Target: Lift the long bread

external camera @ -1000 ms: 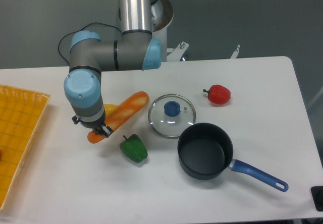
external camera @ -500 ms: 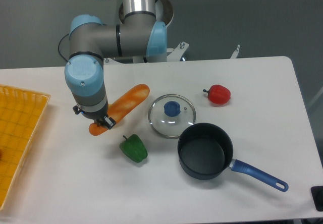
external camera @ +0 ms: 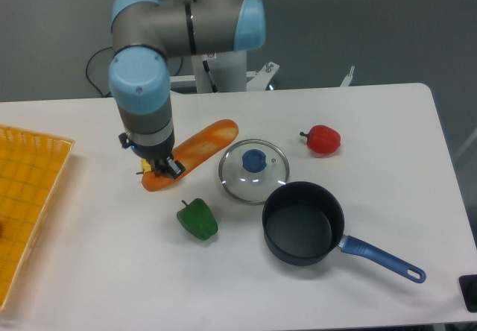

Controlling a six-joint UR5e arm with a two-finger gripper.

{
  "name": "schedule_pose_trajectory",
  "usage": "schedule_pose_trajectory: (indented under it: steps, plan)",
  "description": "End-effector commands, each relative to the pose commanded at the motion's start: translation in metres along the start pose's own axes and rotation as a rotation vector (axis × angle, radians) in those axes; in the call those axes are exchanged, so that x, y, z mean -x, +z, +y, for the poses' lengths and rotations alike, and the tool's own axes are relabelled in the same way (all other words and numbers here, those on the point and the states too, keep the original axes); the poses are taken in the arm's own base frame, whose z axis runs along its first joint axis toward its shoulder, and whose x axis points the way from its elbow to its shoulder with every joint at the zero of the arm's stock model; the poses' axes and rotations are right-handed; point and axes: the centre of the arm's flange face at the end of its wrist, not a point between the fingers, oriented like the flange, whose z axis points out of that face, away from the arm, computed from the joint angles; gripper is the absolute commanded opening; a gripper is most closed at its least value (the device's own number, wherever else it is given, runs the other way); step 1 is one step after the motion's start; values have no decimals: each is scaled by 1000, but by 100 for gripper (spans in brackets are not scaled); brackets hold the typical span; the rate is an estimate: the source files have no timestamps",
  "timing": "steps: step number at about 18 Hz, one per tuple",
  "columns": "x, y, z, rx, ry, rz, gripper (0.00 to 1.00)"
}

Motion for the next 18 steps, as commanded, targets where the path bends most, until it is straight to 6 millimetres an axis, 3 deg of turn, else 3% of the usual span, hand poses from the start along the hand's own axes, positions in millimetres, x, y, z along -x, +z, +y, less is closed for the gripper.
schedule_pose_trajectory:
  steps: [6,9,18]
  plan:
    - [11,-12,6,-11,28,-13,0]
    - [8,-1,9,5,48,6,0]
    - [14,3,16,8,37,15,0]
